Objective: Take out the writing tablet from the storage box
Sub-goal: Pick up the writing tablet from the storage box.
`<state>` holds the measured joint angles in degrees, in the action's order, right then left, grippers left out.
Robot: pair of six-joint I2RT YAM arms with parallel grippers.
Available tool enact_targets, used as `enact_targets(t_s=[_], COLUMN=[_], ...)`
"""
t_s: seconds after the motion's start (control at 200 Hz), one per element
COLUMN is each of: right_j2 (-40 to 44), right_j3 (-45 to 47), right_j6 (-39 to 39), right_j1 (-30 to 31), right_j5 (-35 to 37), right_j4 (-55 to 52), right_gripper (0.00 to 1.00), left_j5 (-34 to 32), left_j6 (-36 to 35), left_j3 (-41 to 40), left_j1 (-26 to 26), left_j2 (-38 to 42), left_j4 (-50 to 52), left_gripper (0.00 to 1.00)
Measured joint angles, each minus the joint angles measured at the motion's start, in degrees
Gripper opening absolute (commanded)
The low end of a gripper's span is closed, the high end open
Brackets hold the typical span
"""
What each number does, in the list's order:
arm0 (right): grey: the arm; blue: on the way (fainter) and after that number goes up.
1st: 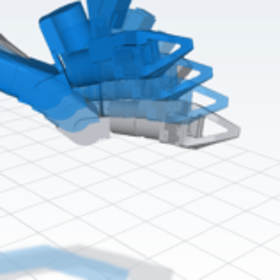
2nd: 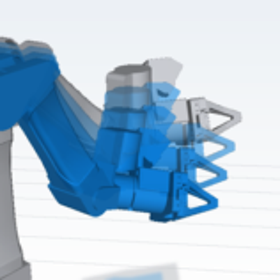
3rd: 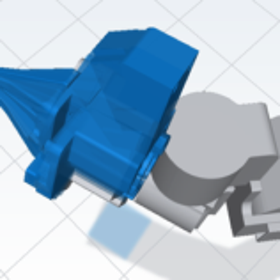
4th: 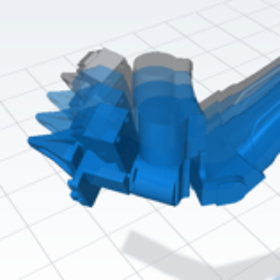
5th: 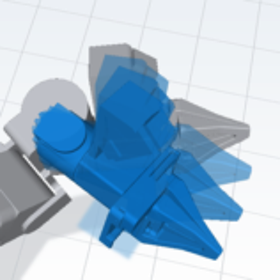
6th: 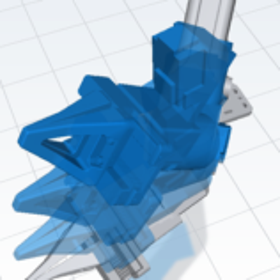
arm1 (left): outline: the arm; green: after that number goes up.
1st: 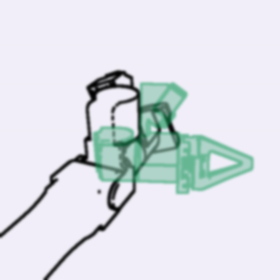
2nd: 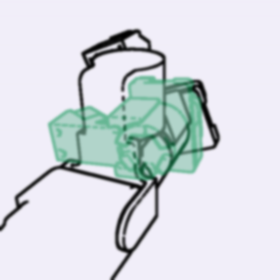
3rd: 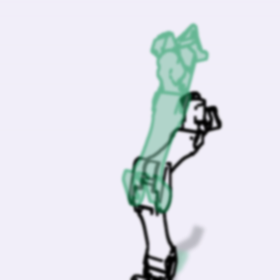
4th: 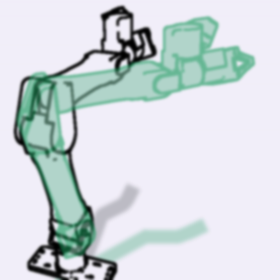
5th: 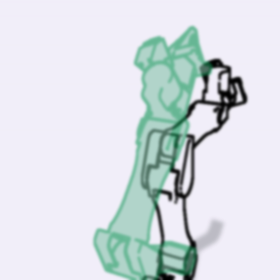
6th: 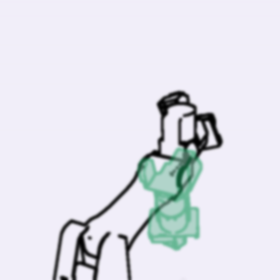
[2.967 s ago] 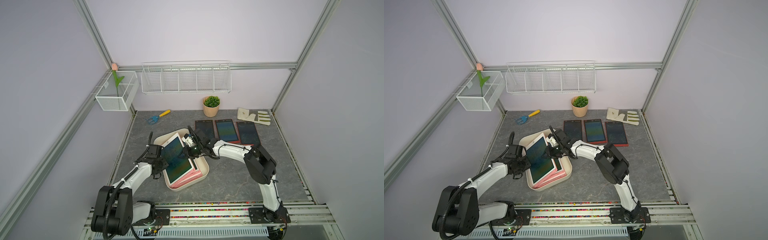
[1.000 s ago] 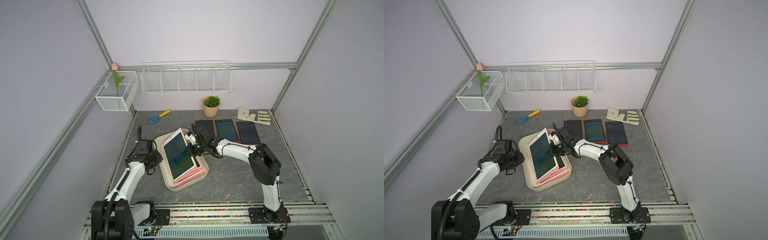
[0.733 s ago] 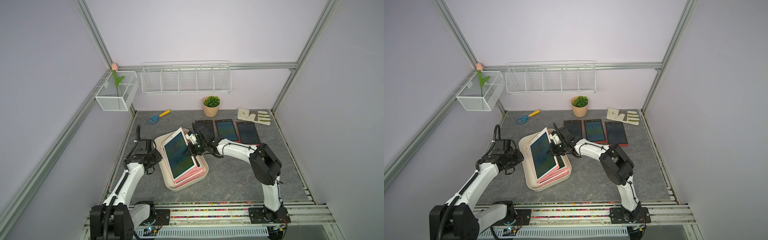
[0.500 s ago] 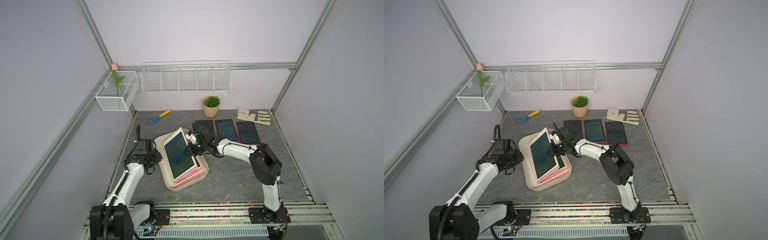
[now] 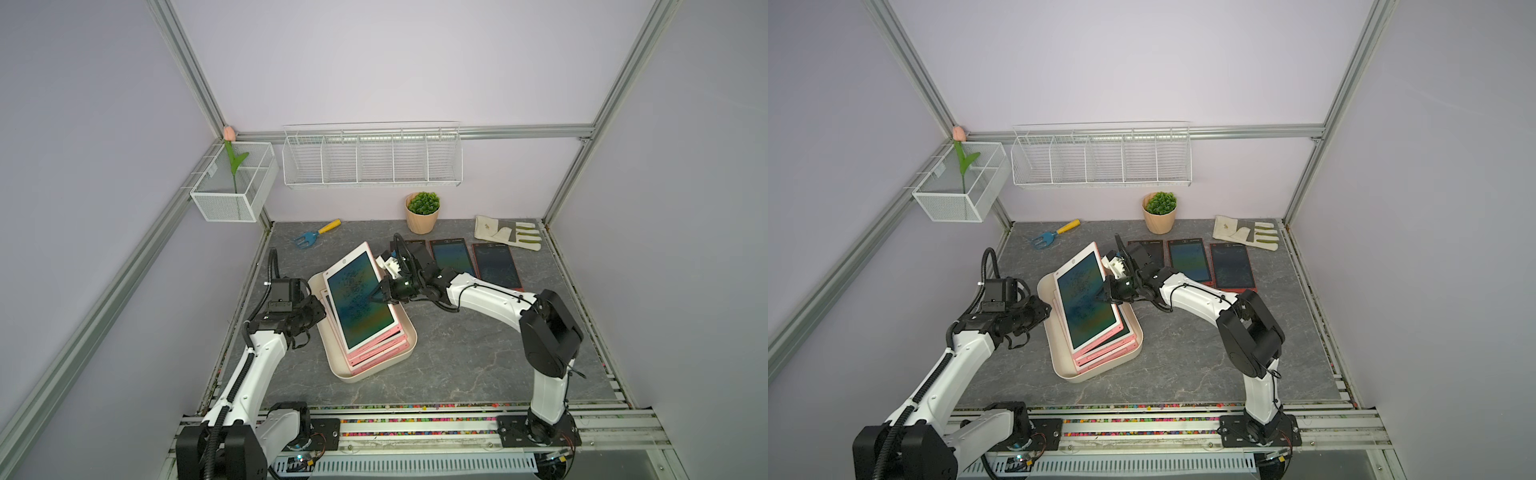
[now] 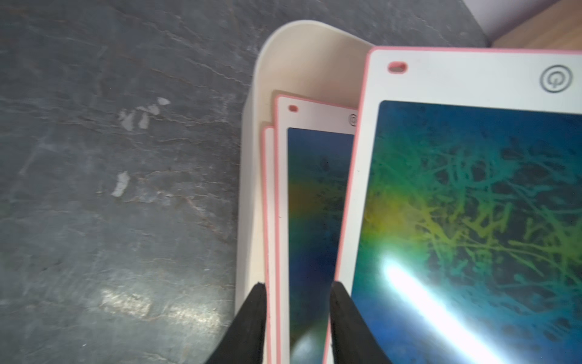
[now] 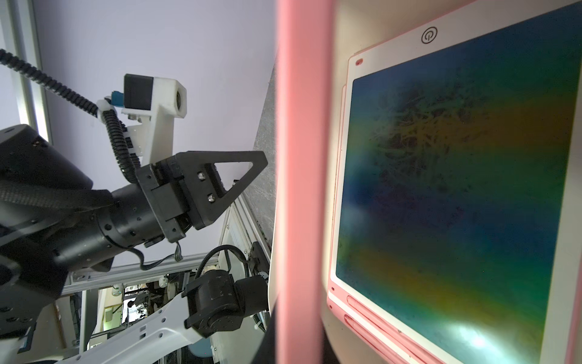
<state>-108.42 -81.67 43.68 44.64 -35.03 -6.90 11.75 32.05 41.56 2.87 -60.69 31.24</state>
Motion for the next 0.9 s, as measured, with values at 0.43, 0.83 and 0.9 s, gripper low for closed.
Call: enact_targets(t_s=[0.43, 0.83, 0.9], right_j2=[17.1, 18.2, 18.2], right_j3=[11.8, 14.8, 15.0], right_j6=[0.7, 4.3, 5.3], right_j1=[-13.9, -16.9, -17.2], right_j5=[-6.8, -15.0, -15.7], right_j4=[1.7, 7.3, 8.9], right_gripper=[0.07, 0.07, 0.07], left_j5=[20.3, 30.6, 30.8], left_j6=[4.8, 15.3, 15.5], left_j3=[-2.5, -6.9, -6.9], left_j1=[4.4, 12.3, 12.3], left_j2=[0.5, -4.0, -4.0], left_j4=[-18.9, -39.5, -40.1], left_gripper=[0.5, 0.53, 0.54])
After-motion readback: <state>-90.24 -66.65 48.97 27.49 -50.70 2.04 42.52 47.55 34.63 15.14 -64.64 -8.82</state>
